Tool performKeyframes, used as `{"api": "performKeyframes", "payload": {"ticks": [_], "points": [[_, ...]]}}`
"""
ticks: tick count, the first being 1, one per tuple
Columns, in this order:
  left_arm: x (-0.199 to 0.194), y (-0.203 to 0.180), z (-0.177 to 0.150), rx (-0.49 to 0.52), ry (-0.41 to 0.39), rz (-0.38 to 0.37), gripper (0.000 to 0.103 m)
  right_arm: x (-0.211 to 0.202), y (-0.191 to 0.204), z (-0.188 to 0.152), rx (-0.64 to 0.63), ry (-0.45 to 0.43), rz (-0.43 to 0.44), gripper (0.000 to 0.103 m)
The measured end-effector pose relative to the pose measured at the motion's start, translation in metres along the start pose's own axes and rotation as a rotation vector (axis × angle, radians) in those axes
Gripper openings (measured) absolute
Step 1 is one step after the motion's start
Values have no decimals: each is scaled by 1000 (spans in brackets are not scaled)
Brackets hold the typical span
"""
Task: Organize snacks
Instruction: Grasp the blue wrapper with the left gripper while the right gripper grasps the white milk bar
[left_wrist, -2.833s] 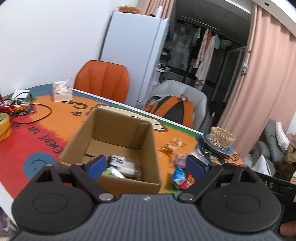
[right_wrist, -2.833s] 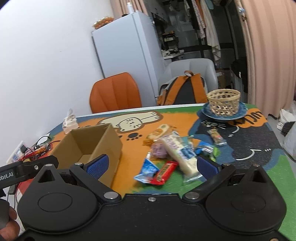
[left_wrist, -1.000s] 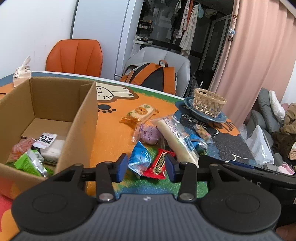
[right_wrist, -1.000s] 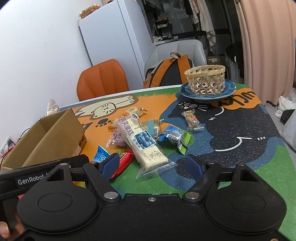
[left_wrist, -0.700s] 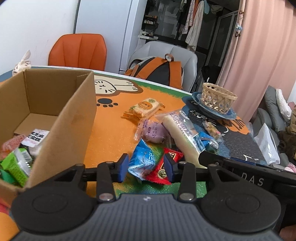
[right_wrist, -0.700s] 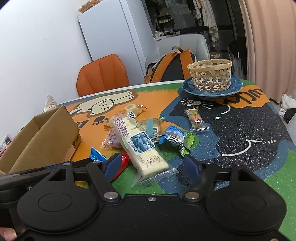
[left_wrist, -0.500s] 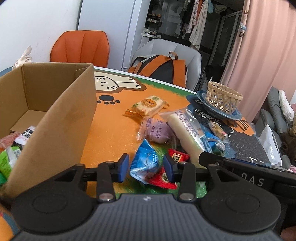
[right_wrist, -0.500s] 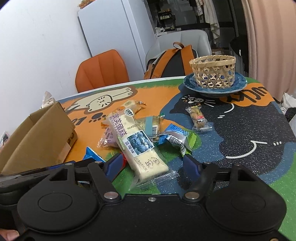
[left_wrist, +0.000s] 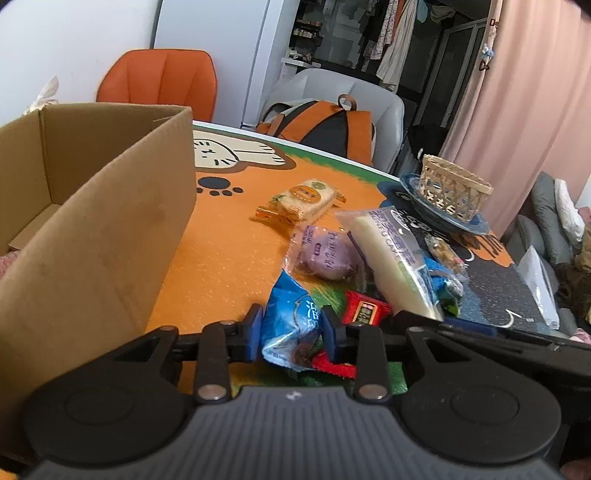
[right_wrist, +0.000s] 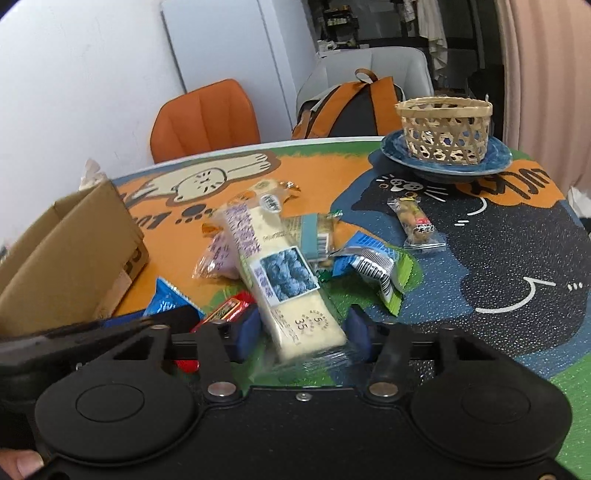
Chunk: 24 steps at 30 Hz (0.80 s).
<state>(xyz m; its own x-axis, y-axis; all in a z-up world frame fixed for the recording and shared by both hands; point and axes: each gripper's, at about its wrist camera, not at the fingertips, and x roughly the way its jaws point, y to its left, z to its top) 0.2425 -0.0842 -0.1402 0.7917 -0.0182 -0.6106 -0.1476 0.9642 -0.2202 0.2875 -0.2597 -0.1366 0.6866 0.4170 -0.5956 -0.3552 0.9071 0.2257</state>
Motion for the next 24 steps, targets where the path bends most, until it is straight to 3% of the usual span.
{"api": "performKeyframes", "payload": {"ticks": [11,24], "points": [[-20,0,-11,-12,7,-31,31,-26,0,-17,35,7,1,37],[-61,-5,-5,-5,-71,-57,31,-60,6,-17,62,-52,33,31]]}}
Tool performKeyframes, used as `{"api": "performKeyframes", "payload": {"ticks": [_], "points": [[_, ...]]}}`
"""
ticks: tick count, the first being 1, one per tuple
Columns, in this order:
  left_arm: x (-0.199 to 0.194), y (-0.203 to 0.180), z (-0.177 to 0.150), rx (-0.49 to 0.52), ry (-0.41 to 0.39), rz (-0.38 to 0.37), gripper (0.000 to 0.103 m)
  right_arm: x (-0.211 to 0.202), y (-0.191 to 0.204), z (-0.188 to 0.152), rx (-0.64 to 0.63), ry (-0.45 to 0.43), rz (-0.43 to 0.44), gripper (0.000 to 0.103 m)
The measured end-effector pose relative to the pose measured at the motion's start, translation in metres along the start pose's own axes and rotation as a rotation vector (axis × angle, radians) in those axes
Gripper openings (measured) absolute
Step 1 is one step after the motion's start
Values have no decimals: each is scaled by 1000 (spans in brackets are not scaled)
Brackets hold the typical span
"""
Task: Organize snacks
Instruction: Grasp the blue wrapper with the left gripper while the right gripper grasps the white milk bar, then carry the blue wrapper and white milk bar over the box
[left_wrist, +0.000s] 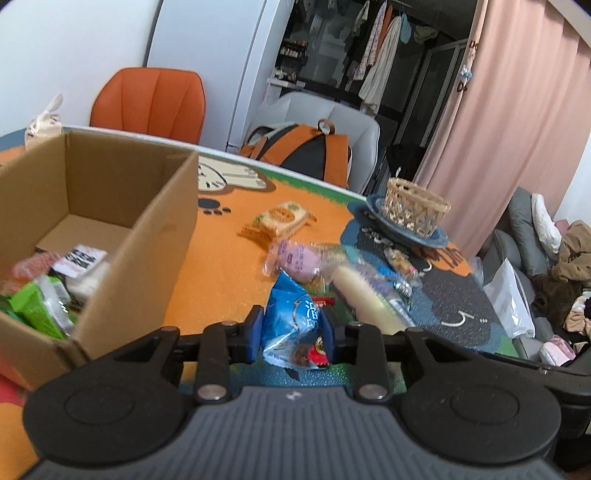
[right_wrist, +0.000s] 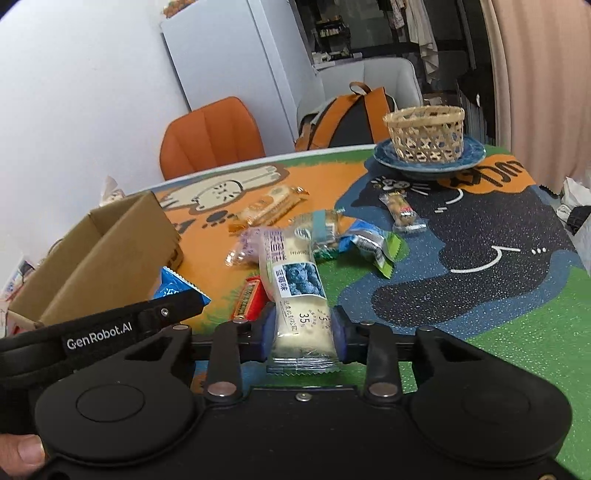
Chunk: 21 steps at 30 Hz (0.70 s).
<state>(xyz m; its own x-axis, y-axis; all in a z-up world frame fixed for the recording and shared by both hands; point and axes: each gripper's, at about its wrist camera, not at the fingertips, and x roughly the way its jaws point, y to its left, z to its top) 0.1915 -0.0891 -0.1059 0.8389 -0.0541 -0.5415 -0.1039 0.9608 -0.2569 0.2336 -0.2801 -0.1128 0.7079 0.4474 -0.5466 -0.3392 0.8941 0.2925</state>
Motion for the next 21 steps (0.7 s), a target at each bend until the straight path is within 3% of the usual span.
{"api": "performKeyframes", "payload": {"ticks": [21], "points": [[-44,12,14,-21,-81,-21,31,-30,15,8,17,-85,-5,29]]}}
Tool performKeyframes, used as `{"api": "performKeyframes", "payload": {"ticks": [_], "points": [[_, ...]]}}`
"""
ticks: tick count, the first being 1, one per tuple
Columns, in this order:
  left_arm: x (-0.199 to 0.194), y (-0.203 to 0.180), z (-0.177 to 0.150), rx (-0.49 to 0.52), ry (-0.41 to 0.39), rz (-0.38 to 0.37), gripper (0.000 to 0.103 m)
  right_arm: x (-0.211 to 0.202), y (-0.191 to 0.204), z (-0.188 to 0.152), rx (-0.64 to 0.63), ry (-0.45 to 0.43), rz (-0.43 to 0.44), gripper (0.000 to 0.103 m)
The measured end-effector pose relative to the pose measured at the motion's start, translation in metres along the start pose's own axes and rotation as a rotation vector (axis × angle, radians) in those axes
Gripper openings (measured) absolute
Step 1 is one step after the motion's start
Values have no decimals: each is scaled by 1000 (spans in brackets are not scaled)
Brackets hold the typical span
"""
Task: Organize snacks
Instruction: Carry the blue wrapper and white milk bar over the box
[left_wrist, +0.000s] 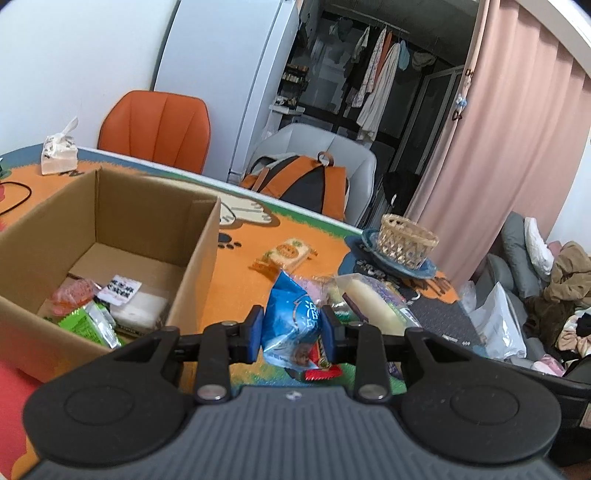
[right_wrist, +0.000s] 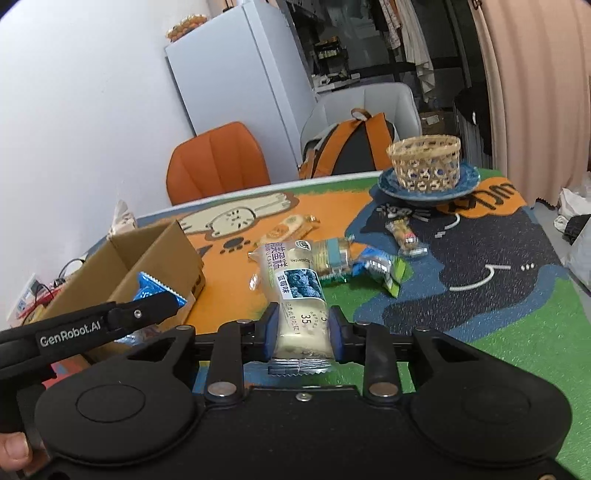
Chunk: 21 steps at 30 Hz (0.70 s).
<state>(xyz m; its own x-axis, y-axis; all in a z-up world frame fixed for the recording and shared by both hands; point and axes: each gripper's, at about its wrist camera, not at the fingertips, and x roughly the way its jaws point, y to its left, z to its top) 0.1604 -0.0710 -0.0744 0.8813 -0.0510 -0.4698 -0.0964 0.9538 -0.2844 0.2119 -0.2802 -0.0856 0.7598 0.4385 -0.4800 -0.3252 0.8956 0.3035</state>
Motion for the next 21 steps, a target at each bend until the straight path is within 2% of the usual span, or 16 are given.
{"api": "performKeyframes", "payload": {"ticks": [10,21], "points": [[-22,5,18,-14,-67,-7,31,-7,21,15,-7,-45,30,28],[-35,32,38,-53,-127,39,31,-4,55,31,-44,-69,88,28]]}}
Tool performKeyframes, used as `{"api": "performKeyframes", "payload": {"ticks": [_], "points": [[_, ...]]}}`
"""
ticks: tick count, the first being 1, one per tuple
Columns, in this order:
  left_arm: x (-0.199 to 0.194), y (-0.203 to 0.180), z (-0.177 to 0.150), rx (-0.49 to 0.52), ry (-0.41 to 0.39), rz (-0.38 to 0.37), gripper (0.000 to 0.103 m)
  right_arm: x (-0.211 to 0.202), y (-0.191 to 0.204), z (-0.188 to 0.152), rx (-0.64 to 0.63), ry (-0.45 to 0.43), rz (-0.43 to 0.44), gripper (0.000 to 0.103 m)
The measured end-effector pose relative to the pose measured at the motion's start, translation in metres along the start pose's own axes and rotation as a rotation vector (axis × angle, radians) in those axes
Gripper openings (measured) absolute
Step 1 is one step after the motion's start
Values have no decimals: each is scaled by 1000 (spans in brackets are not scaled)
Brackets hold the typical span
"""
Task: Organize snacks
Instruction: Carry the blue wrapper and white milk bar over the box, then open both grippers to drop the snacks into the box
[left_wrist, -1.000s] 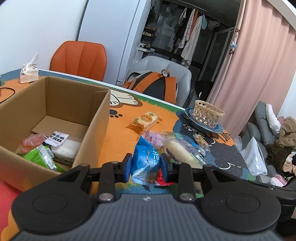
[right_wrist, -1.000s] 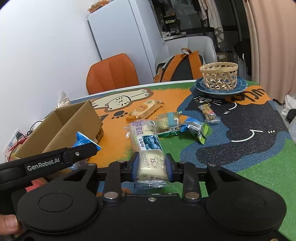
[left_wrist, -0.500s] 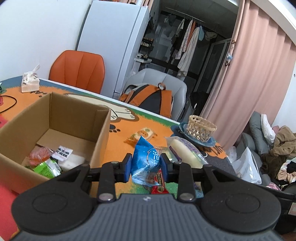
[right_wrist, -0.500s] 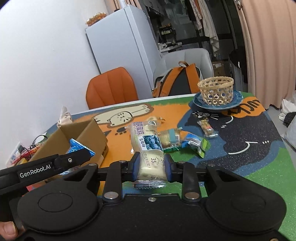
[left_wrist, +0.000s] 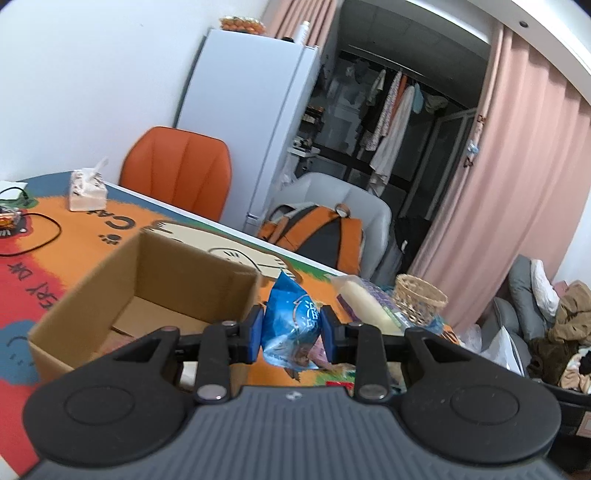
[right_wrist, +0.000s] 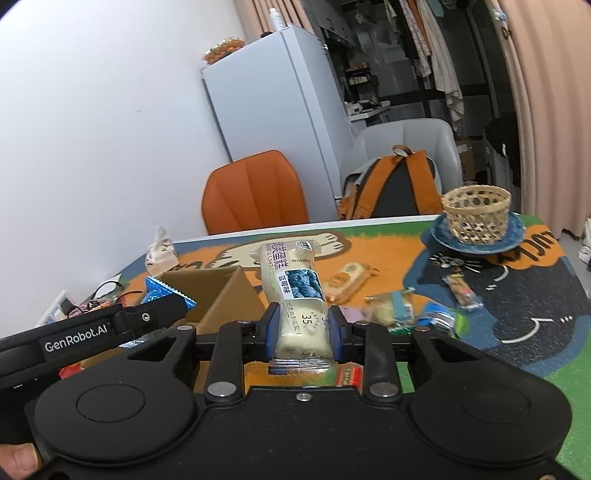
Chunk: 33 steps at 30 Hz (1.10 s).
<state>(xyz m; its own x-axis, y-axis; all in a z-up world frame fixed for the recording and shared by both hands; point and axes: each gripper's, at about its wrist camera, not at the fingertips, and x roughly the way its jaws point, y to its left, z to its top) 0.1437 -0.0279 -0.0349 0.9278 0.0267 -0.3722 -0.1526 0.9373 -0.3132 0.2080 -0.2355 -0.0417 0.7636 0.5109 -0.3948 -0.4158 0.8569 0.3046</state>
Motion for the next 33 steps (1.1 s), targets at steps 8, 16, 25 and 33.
{"api": "performKeyframes", "payload": {"ticks": [8,16,25,33], "points": [[-4,29,11,-36,-15,46,31,10,25,6,-33,1,36,28],[-4,61,16,-74,-13,89,31,26,51,8,-68,16,61,28],[2,93,24,-118,-4,122,32,44,75,9,-95,34,64,28],[-7,111,31,-138,-18,134,47,58,94,7,-114,53,77,28]]}}
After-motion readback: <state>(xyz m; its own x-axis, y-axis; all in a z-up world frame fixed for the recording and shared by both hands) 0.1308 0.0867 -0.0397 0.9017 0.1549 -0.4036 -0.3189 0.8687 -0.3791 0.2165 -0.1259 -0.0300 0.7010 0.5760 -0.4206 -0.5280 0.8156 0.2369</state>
